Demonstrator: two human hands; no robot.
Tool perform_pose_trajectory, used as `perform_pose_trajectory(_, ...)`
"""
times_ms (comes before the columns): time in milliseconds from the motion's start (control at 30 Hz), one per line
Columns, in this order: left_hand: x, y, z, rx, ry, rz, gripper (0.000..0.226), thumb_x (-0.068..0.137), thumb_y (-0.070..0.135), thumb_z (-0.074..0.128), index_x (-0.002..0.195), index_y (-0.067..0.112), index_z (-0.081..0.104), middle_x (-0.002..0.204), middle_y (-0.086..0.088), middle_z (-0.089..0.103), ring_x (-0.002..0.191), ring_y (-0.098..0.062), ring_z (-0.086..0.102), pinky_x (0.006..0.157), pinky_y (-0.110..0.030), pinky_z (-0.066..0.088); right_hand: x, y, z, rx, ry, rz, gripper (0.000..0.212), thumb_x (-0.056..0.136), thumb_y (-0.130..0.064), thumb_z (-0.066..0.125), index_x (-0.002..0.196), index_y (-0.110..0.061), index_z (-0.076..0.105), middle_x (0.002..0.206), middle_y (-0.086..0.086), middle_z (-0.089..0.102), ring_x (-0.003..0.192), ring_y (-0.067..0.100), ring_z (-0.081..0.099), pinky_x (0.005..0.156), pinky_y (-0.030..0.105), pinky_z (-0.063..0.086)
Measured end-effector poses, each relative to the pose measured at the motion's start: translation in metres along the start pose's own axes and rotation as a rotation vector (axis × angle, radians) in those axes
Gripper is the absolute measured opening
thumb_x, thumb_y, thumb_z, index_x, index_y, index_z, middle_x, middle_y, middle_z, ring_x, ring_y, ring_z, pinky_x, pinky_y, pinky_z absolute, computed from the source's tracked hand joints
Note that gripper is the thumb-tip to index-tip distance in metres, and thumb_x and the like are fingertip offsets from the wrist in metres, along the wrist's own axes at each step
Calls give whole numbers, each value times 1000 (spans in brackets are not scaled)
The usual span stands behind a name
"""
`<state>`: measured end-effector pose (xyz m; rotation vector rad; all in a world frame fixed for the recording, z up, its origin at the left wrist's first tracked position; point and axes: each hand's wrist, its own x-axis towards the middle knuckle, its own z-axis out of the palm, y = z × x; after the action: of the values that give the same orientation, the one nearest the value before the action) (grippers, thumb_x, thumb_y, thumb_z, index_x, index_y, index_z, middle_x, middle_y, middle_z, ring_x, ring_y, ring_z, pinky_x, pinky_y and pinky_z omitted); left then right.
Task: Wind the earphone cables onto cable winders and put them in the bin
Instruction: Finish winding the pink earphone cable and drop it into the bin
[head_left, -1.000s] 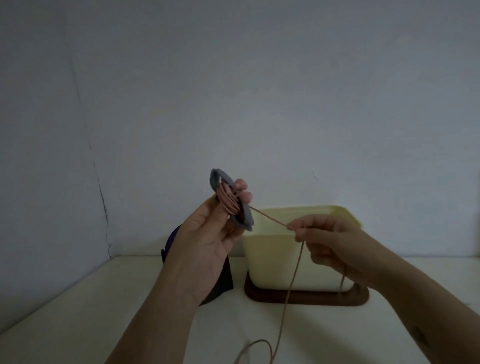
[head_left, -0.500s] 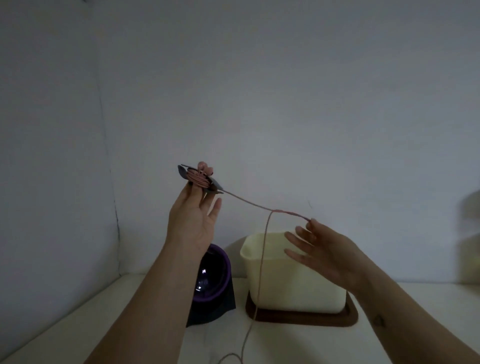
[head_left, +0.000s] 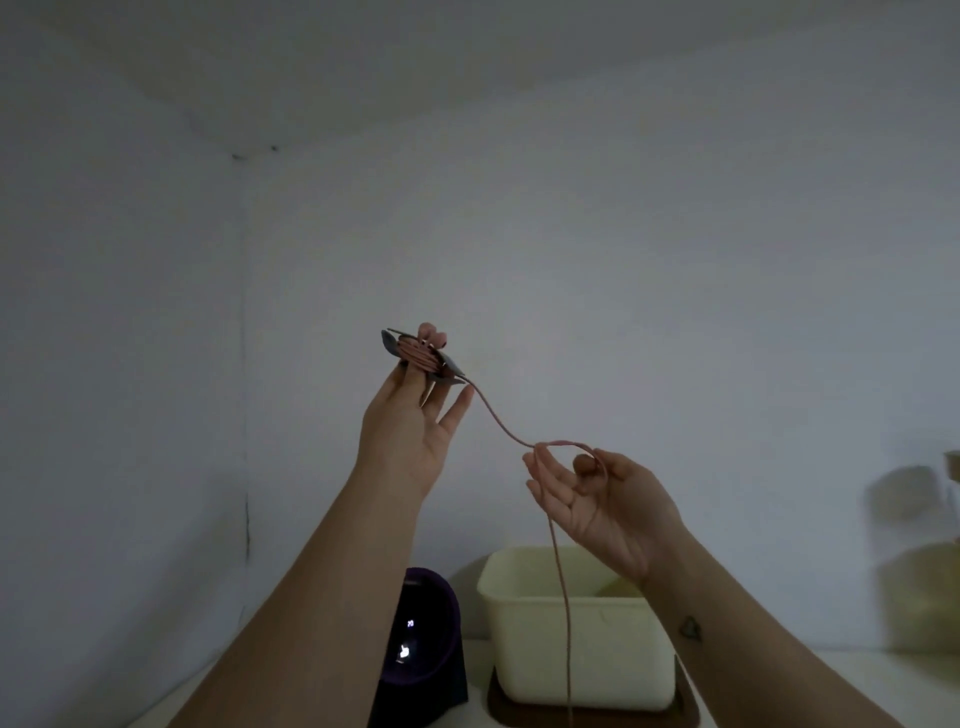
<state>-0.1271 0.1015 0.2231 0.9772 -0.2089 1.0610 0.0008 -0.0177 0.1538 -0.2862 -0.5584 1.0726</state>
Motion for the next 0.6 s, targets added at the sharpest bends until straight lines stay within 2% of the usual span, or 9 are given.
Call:
perform_pose_trajectory(67, -2, 3, 1, 0, 6, 0, 26, 101, 16, 45, 104, 24, 70, 101, 13, 72, 87, -3, 67, 80, -32, 54, -3, -3, 5, 10, -11, 26, 38, 98, -24, 31, 64, -11, 42, 95, 25, 65, 72, 36, 70, 56, 40, 59)
perform_pose_trajectory(100, -4, 4, 1, 0, 8, 2, 26, 101, 16, 45, 104, 24, 70, 101, 12, 72, 85, -2, 67, 78, -32, 54, -5, -5, 7, 10, -18, 44, 38, 99, -25, 31, 65, -10, 42, 94, 25, 65, 66, 33, 69, 49, 34, 57)
perform_pose_trajectory(167, -6, 7, 0, -6, 25, -5, 27, 102, 15, 44, 105, 23, 69, 100, 12, 73, 84, -3, 67, 76, -30, 54, -8, -10, 9, -49, -21, 83, 36, 98, -24, 30, 67, -11, 43, 86, 22, 63, 45, 21, 57, 34, 24, 44)
perform_pose_trajectory(233, -8, 10, -4, -14, 44, -6, 27, 102, 14, 43, 105, 22, 69, 101, 11, 72, 85, -4, 66, 78, -31, 53, -14, -15, 11, -300, 14, 80, 27, 96, -24, 37, 73, -12, 45, 76, 15, 60, 34, 11, 34, 31, 20, 31)
perform_pose_trajectory(300, -9, 17, -11, -11, 62, 9, 27, 102, 15, 43, 106, 22, 69, 100, 11, 72, 86, -4, 66, 82, -32, 52, -20, -20, 11, -653, 117, 24, 19, 95, -30, 48, 88, -13, 50, 75, 11, 58, 37, 9, 26, 36, 18, 23)
perform_pose_trajectory(433, -8, 29, -26, -2, 118, 80, 25, 102, 16, 44, 108, 23, 67, 98, 13, 71, 83, -1, 65, 84, -31, 52, -28, -41, -6, -1062, 316, -181, 36, 88, -45, 59, 106, -14, 57, 84, 10, 62, 45, 9, 26, 46, 21, 20)
perform_pose_trajectory(533, -5, 38, -33, -17, 190, 155, 23, 102, 18, 46, 111, 23, 66, 101, 14, 70, 82, -1, 65, 84, -30, 53, -31, -55, -31, -1509, 463, -392, 29, 87, -37, 65, 90, -8, 69, 79, 9, 65, 51, 10, 43, 51, 21, 32)
perform_pose_trajectory(600, -2, 43, -37, -17, 222, 194, 23, 102, 18, 46, 114, 23, 65, 105, 13, 69, 85, -2, 64, 84, -29, 54, -30, -61, -49, -1691, 522, -435, 27, 87, -32, 66, 77, -8, 70, 69, 3, 62, 57, 11, 50, 54, 22, 36)
